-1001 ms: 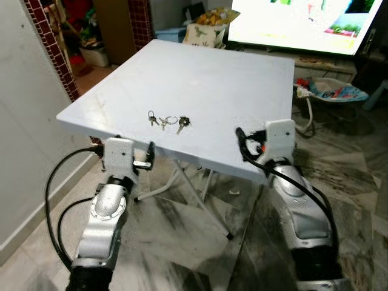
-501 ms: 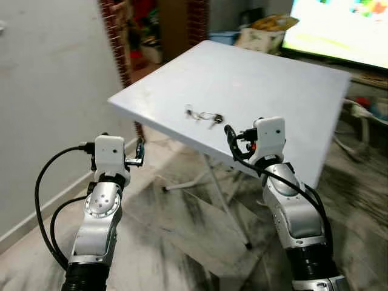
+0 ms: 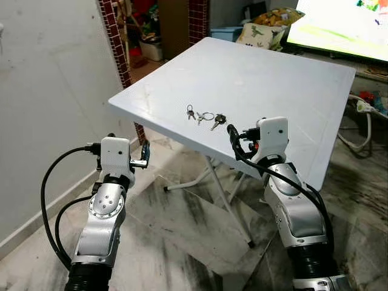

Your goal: Hang keys on a hook

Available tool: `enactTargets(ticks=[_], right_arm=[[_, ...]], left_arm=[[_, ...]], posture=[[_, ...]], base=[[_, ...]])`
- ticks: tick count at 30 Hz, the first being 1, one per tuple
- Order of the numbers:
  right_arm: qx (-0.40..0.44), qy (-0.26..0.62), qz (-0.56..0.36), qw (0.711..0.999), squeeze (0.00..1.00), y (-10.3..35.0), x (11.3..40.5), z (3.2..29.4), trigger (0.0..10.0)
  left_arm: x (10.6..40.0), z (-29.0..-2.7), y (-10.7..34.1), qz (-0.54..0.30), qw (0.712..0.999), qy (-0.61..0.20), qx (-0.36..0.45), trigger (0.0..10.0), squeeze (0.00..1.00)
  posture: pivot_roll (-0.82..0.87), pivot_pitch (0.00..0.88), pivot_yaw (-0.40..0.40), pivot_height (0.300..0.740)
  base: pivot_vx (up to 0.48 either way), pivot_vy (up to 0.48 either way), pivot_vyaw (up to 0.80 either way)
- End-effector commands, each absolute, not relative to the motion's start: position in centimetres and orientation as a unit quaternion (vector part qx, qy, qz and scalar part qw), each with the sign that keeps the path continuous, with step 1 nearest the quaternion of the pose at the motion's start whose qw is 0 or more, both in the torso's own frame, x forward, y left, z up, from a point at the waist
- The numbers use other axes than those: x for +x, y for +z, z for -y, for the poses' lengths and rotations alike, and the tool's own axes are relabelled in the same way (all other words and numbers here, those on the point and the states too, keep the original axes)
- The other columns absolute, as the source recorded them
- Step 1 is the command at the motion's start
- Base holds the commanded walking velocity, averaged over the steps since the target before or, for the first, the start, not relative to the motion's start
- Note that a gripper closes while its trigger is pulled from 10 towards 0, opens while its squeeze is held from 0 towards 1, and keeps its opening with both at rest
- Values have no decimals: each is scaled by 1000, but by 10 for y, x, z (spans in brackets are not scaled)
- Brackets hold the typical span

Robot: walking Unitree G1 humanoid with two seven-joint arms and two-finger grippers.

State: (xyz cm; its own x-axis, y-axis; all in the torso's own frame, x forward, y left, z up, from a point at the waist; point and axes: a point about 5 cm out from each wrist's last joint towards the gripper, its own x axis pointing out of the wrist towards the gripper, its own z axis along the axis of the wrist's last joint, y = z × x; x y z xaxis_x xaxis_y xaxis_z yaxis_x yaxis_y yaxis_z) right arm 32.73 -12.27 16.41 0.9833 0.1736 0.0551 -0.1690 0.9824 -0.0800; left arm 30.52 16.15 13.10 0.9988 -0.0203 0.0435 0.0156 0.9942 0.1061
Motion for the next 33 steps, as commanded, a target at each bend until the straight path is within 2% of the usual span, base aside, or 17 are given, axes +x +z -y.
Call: enactTargets(ticks=[1,33], right_arm=[[-32,93,36,995,0,167,328,120,10000],[-46,103,37,993,0,166,327,114,10000]], left_arm=[[305,-165,134,28,998,-9,50,10000,0],[303,-159,132,24,999,-24,40,10000,0]], posture=[[1,0,28,740],[-5,0,36,740]], base=[[349,0,0],[419,0,0]])
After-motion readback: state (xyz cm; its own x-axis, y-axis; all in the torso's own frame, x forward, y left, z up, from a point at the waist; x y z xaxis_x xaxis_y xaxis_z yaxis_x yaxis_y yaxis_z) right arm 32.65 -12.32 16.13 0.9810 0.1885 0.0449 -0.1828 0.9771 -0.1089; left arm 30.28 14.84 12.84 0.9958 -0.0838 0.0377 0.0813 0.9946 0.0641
